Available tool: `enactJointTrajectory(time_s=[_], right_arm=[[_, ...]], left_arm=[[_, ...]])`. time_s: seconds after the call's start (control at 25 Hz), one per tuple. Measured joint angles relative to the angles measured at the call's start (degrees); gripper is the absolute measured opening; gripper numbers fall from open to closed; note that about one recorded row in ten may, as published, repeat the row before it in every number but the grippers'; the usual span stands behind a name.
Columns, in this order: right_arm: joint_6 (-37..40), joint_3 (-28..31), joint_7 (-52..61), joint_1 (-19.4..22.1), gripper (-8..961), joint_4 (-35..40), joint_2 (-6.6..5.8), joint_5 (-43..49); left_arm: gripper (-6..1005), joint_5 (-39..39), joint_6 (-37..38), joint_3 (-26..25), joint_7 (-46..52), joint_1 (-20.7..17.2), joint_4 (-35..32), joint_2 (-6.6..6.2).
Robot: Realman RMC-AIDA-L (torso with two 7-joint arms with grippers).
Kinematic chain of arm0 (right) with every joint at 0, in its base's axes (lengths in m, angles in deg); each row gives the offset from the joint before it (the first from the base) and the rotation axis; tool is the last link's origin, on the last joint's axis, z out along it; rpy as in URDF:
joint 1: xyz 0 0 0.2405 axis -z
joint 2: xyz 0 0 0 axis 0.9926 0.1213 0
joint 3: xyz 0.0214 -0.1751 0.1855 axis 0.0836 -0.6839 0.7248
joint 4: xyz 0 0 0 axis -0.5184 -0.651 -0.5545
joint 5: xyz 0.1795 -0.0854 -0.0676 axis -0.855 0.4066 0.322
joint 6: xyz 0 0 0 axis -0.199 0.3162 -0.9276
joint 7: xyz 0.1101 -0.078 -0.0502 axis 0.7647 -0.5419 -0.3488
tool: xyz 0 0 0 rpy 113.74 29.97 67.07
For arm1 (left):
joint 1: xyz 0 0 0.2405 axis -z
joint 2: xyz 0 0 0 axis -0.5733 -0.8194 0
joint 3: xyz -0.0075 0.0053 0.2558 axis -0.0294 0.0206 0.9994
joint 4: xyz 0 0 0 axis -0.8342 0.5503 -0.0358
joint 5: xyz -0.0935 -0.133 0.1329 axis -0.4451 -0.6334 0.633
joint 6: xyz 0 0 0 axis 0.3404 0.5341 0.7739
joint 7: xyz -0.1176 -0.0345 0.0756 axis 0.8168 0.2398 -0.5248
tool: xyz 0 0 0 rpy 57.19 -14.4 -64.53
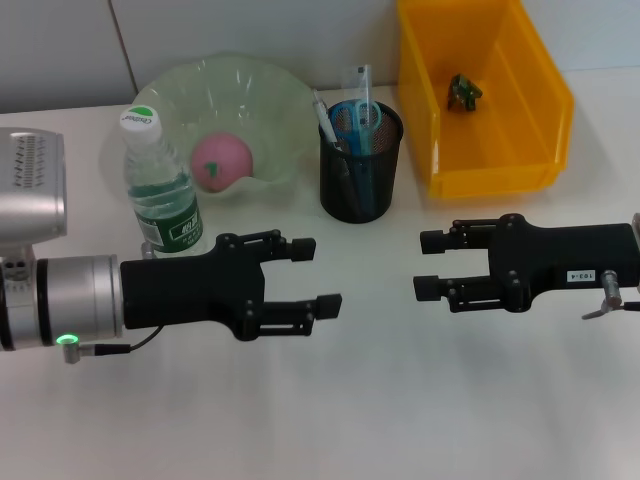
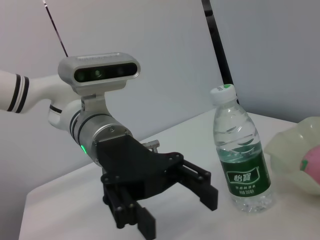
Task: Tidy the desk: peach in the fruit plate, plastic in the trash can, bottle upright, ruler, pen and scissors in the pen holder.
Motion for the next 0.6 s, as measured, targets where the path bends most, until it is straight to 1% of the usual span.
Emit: enactJointTrajectory(time_s=[0.16, 0.36, 0.6], right_arm=[[0.4, 0.2, 0.1, 0.2, 713, 0.0, -0.05, 0.0], [0.9, 0.5, 0.1, 0.4, 713, -0.1, -0.17, 0.0], [0.9, 0.6, 0.1, 0.4, 713, -0.1, -0.22, 0.0]], left_arm=[[802, 0.1, 1.9, 2.2, 0.6, -1.4, -2.5, -0.13], [802, 0.1, 3.6, 2.5, 0.7, -2.9, -4.6, -0.29], [802, 0.1, 3.7, 2.6, 0.8, -2.9, -4.8, -0.31]])
